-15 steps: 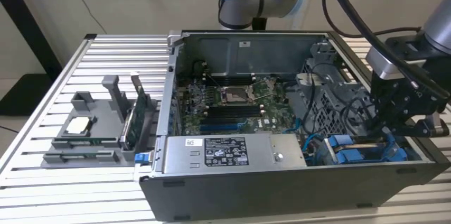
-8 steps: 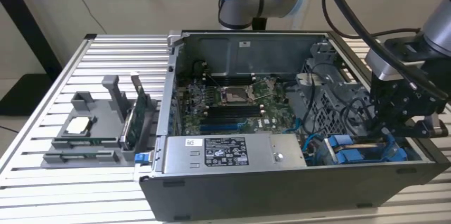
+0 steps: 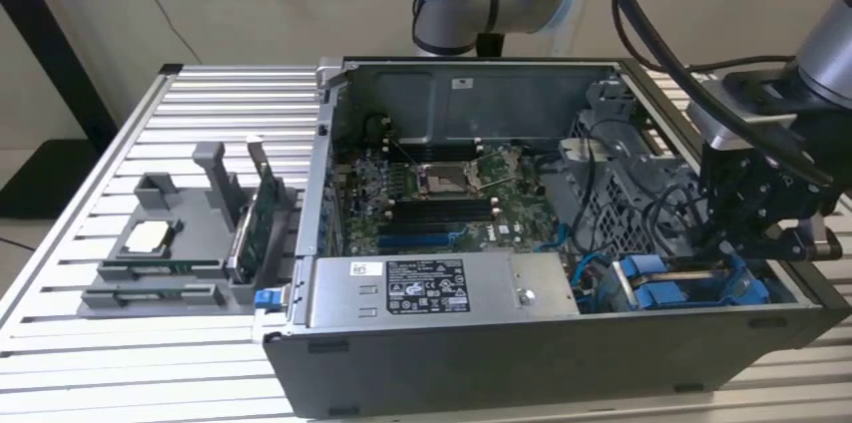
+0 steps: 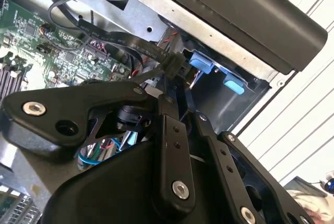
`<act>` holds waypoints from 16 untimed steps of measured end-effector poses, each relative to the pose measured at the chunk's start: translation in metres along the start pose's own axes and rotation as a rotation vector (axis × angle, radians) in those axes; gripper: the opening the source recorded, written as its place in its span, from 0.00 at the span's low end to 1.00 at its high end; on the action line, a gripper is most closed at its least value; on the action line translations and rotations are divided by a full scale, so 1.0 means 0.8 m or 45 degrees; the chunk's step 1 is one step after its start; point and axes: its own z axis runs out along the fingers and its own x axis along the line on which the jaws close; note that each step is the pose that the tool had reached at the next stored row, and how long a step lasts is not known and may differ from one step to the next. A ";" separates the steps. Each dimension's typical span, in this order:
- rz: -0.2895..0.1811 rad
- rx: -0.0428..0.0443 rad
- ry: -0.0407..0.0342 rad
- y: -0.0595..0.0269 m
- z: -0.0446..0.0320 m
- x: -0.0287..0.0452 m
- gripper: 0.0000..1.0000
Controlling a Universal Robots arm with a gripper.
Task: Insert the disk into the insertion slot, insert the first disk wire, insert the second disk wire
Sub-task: 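Insert the first disk wire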
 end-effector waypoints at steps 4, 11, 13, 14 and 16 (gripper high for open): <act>0.023 0.001 0.0005 0.000 0.0043 0.0003 0.19; 0.034 0.002 0.0008 0.000 0.0089 0.0006 0.19; 0.034 0.002 -0.0007 0.000 0.0096 0.0005 0.19; 0.034 0.002 -0.0006 0.000 0.0099 0.0007 0.20; 0.034 0.002 0.0001 0.000 0.0097 0.0007 0.27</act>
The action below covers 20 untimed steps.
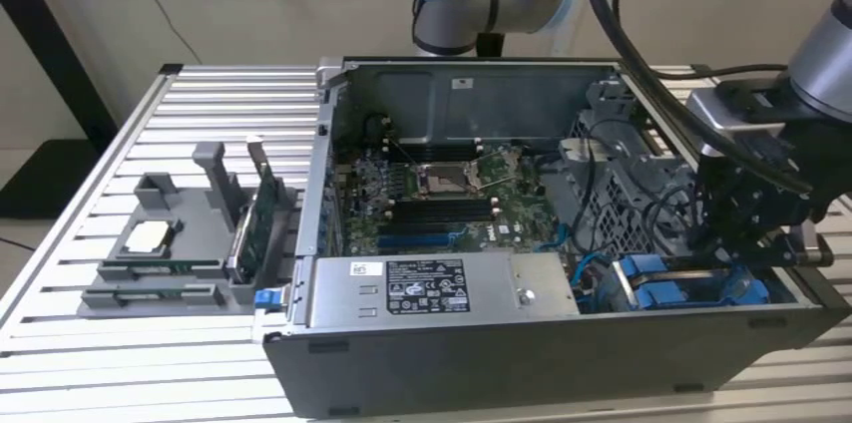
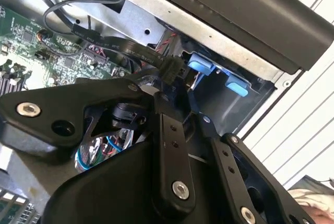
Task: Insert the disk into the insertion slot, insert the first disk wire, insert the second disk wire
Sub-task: 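Insert the first disk wire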
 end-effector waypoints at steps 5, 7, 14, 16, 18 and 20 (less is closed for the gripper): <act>0.002 0.000 0.0004 0.000 -0.0069 -0.0004 0.27; 0.003 0.000 0.0009 0.000 -0.0140 -0.0009 0.27; 0.003 0.000 0.0009 -0.001 -0.0332 -0.0021 0.27; 0.003 0.000 0.0007 -0.001 -0.0384 -0.0025 0.27; 0.003 0.000 0.0009 -0.001 -0.0436 -0.0028 0.27; 0.003 0.000 0.0008 -0.001 -0.0487 -0.0031 0.27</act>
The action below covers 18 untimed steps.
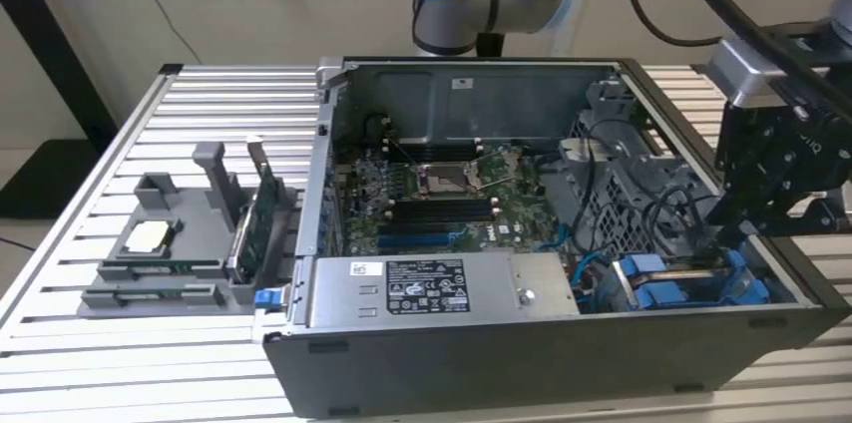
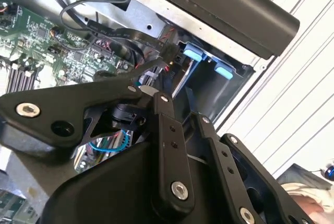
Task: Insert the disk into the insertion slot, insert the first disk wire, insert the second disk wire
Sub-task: 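Insert the first disk wire, then insert the second disk wire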
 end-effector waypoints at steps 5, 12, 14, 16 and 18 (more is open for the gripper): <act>0.000 0.000 0.0001 0.000 -0.0114 -0.0007 0.27; 0.000 0.000 -0.0002 -0.001 -0.0287 -0.0018 0.27; 0.000 0.000 0.0000 -0.001 -0.0329 -0.0021 0.27; 0.000 0.000 -0.0003 -0.001 -0.0334 -0.0021 0.27; 0.000 0.000 -0.0038 -0.001 -0.0334 -0.0021 0.27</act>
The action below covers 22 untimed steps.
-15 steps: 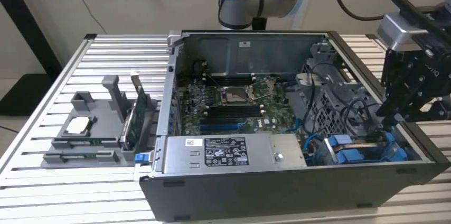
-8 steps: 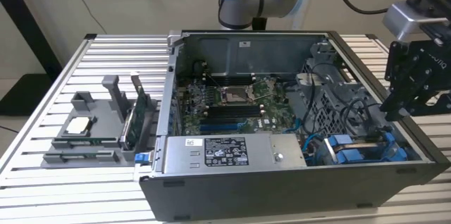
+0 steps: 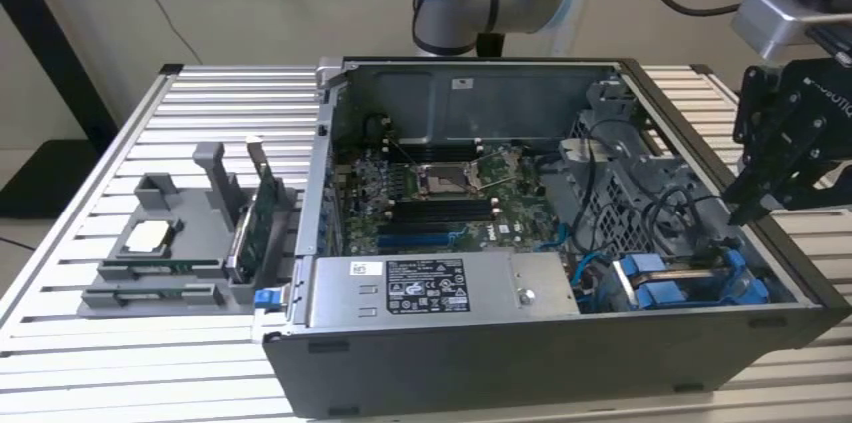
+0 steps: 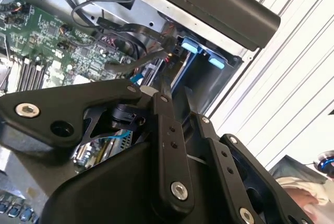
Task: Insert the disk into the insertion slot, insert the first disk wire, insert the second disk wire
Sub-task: 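Insert the second disk wire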
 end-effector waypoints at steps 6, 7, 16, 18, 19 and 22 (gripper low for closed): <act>-0.001 -0.001 -0.0134 -0.001 0.0017 -0.0037 0.27; -0.001 -0.001 -0.0146 -0.002 0.0024 -0.0042 0.27; -0.001 -0.002 -0.0151 -0.024 0.0112 -0.0082 0.27; -0.001 -0.003 -0.0151 -0.028 0.0143 -0.0098 0.27; -0.002 -0.003 -0.0149 -0.030 0.0160 -0.0106 0.27; -0.002 -0.006 -0.0150 -0.035 0.0219 -0.0134 0.27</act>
